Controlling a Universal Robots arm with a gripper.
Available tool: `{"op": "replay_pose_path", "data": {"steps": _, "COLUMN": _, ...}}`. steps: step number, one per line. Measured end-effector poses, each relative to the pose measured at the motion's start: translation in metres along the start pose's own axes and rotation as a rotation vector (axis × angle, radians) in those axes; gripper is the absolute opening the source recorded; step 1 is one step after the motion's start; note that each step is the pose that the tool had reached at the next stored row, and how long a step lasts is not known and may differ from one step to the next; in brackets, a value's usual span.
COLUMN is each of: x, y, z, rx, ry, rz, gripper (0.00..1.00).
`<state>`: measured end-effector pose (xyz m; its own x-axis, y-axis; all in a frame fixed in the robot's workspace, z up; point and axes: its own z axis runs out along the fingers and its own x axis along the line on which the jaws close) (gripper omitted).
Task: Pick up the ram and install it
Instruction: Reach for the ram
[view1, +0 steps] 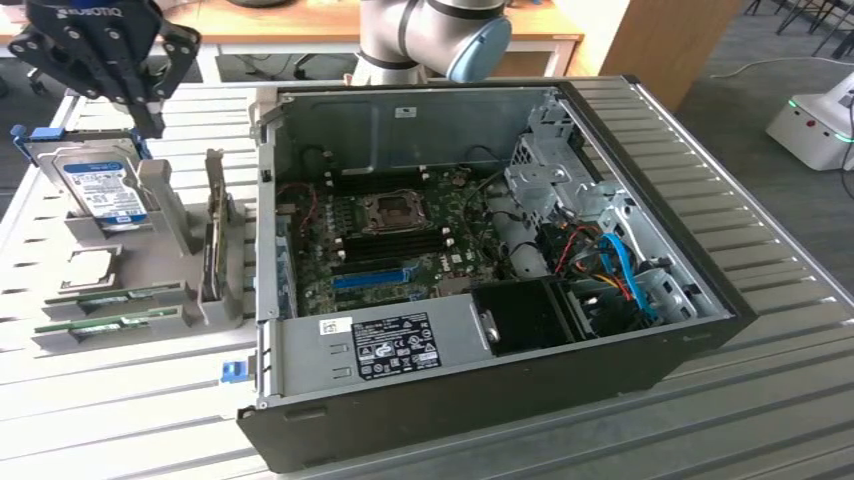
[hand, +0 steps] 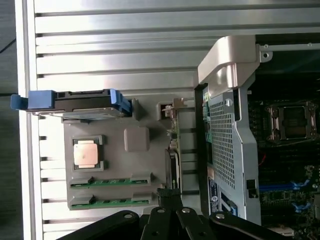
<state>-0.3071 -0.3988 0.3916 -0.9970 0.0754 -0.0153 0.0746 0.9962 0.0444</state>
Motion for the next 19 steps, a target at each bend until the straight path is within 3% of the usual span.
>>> {"op": "replay_pose_path", "data": {"steps": 19, "x": 0.045, "y": -0.0034, "z": 0.0000, "rx": 0.0002, "ry": 0.0041, "rz": 0.000, "gripper": 0.11}}
